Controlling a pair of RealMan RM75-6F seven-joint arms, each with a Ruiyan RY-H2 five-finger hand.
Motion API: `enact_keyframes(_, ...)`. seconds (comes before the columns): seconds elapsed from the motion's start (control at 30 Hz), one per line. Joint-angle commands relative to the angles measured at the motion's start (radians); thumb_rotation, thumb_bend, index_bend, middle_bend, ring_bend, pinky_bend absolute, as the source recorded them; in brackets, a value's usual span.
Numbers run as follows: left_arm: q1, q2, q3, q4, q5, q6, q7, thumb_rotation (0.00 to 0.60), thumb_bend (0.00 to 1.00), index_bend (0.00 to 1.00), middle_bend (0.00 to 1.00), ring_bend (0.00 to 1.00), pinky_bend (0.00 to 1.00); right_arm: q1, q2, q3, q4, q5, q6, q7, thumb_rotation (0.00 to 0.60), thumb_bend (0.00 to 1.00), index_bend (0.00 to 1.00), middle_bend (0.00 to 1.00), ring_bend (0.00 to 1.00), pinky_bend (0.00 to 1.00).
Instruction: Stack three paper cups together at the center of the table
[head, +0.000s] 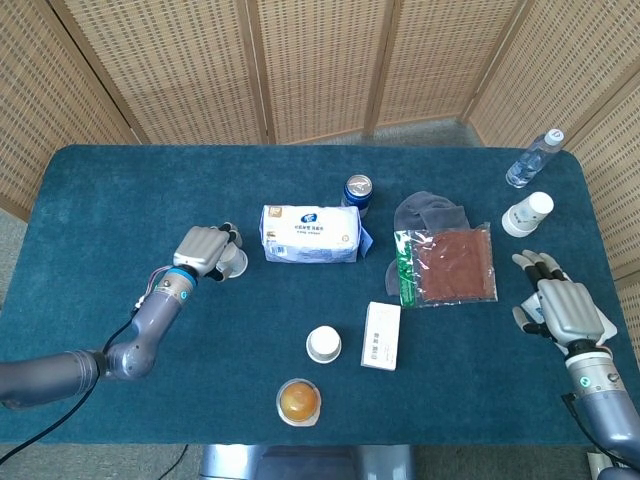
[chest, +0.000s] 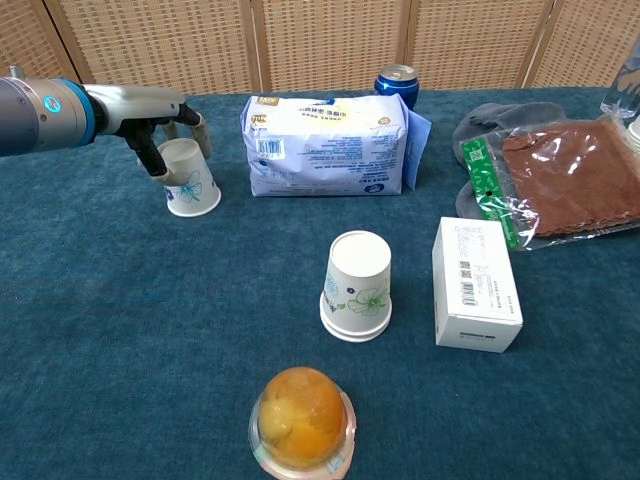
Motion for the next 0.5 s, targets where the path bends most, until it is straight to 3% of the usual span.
enact_keyframes(0.03, 0.004, -0.001, 0.0, 0.003, 0.007, 0.007, -0.006, 0.6, 0.37, 0.33, 0.24, 0.36, 0.56, 0.001, 0.0, 0.001, -0.001, 0.001, -0.001, -0.001, 0.6, 0.45, 0.1, 0.08, 0.0, 0.38)
enact_keyframes(0.3, 0.024, 0.015, 0.004, -0.025, 0.053, 0.029, -0.028, 0.6, 0.37, 0.34, 0.26, 0.37, 0.58, 0.005, -0.007, 0.005, 0.0, 0.004, -0.006, -0.006, 0.6, 0.45, 0.1, 0.08, 0.0, 0.38)
enact_keyframes(0.5, 0.047, 0.08, 0.0, -0.134, 0.119, 0.065, -0.047, 0.6, 0.37, 0.35, 0.27, 0.37, 0.58, 0.01, -0.017, 0.005, 0.017, 0.021, -0.014, -0.02, 0.6, 0.45, 0.1, 0.08, 0.0, 0.38)
